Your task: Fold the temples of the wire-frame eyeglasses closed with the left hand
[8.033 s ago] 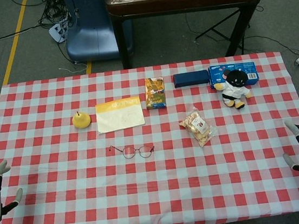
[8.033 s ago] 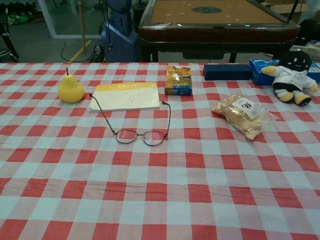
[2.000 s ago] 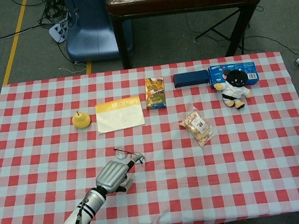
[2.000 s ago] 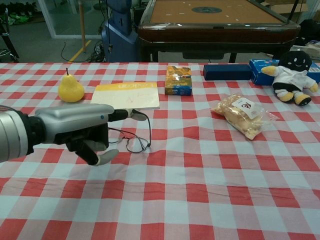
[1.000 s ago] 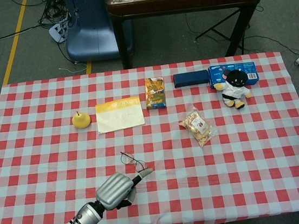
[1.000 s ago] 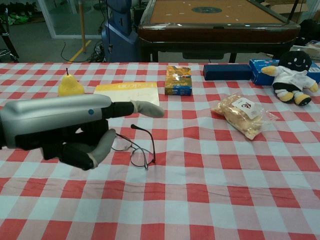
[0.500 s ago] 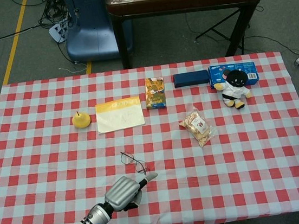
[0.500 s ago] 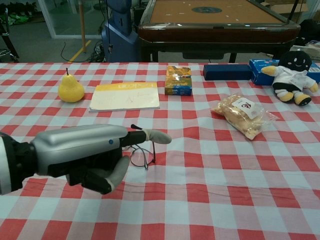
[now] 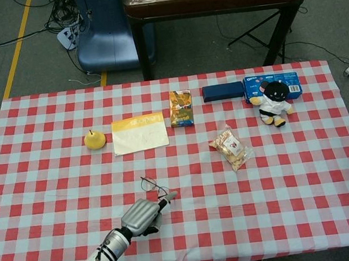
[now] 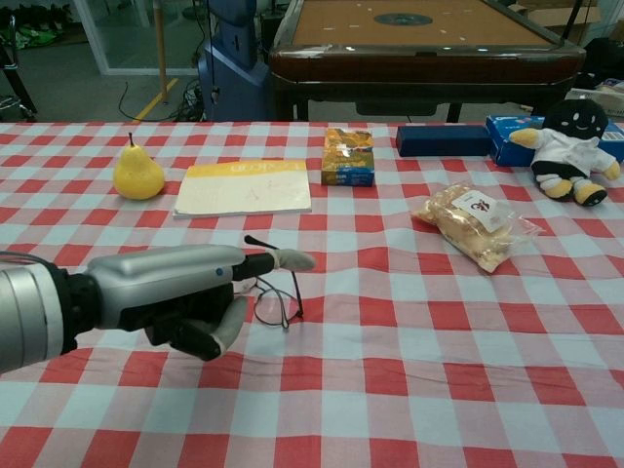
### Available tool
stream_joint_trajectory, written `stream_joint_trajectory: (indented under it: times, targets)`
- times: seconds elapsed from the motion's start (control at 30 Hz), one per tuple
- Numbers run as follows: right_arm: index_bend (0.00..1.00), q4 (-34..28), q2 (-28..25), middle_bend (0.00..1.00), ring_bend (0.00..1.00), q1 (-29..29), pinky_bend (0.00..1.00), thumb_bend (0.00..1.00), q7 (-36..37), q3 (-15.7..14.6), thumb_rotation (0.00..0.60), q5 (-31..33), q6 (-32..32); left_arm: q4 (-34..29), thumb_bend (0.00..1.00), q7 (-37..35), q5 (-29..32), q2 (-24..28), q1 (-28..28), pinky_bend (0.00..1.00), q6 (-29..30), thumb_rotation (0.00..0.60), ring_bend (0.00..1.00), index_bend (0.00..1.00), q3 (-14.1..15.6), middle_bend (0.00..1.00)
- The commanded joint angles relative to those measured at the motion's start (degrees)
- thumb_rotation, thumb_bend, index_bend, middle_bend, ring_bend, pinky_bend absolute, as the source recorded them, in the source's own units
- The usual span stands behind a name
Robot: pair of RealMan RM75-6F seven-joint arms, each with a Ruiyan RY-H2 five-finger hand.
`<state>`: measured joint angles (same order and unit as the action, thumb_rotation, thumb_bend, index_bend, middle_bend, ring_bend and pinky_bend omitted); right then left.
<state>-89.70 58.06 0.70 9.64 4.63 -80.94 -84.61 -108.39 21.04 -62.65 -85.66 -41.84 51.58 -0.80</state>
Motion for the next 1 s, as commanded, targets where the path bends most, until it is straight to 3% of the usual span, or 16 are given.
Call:
stream_joint_trajectory:
  times: [0.03,1.0]
  targets:
    - [0.00,0.0,0.1,0.15,0.14,-0.1,0.29,0.30,0.0,0.0,0.600,-0.1,0.1,1.4,0.88,-1.2,2.3,0.0,-0.4,1.00,-1.3,0.600,0.98,0.00,-0.3,1.00]
    - [0.00,-0.6,-0.3,0.15,0.14,0.0,0.29,0.30,-0.3,0.0,0.600,-0.4,-0.4,10.9,0.88,-0.7,12.7,-2.6,-3.4,1.00,-4.5,0.600,0.98,0.00,-0.2,1.00]
